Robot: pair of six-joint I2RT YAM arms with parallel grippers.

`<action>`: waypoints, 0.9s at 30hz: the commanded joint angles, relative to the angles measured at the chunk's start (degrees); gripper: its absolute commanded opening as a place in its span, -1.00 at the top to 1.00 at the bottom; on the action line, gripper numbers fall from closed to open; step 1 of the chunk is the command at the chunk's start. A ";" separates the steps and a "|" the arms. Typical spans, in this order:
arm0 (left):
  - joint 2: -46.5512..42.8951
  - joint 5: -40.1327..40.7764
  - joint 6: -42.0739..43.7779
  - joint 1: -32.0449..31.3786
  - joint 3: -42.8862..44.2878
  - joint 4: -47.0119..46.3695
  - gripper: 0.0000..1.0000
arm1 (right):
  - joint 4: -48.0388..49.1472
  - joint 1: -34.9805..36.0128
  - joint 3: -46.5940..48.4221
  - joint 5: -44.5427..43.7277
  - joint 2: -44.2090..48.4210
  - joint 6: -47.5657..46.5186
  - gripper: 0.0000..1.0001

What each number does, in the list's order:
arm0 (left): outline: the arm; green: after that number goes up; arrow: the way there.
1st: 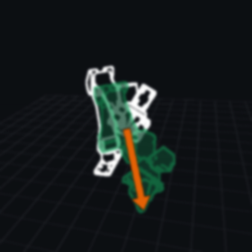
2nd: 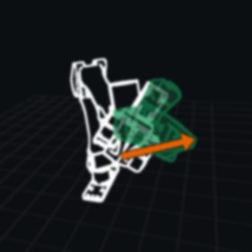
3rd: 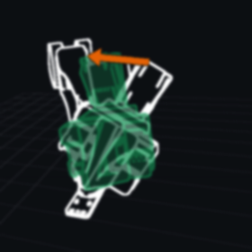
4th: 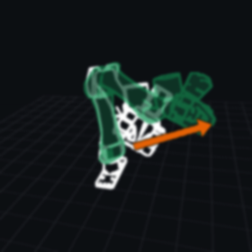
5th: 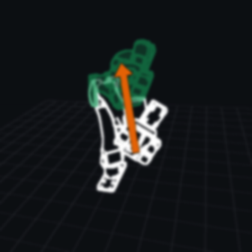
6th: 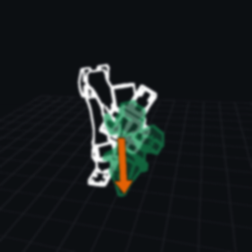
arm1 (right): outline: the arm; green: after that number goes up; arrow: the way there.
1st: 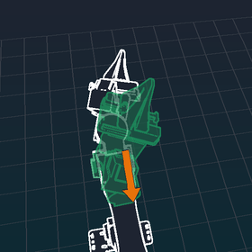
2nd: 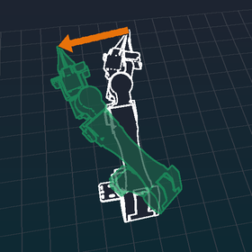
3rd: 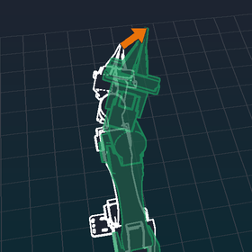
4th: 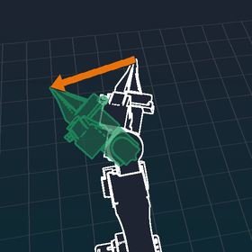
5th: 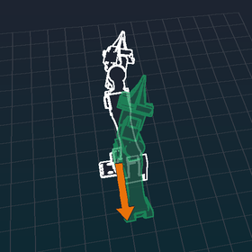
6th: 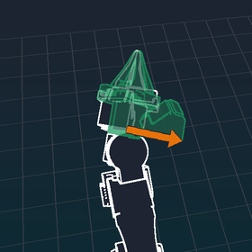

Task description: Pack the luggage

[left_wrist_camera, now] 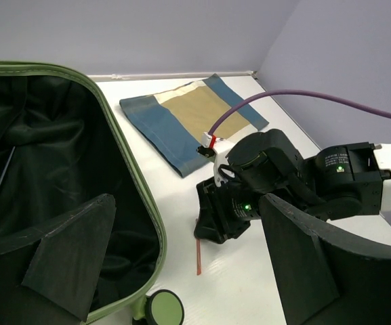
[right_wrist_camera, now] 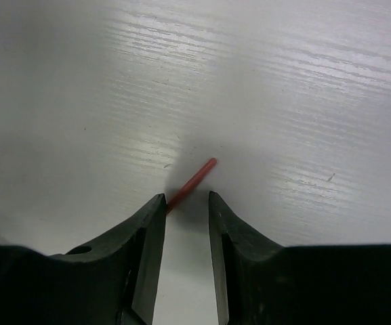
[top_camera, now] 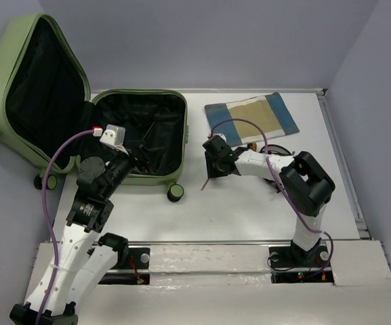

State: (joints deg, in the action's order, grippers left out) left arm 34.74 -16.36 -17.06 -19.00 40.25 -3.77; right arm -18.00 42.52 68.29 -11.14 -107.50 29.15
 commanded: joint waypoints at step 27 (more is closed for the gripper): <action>-0.55 -1.57 -0.25 0.28 2.38 -2.03 -0.98 | -8.55 1.07 2.90 -7.66 1.57 -4.89 0.86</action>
State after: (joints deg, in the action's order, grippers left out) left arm 34.74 -16.51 -17.06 -19.00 40.25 -3.79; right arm -23.00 43.22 70.15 -13.76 -108.36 25.23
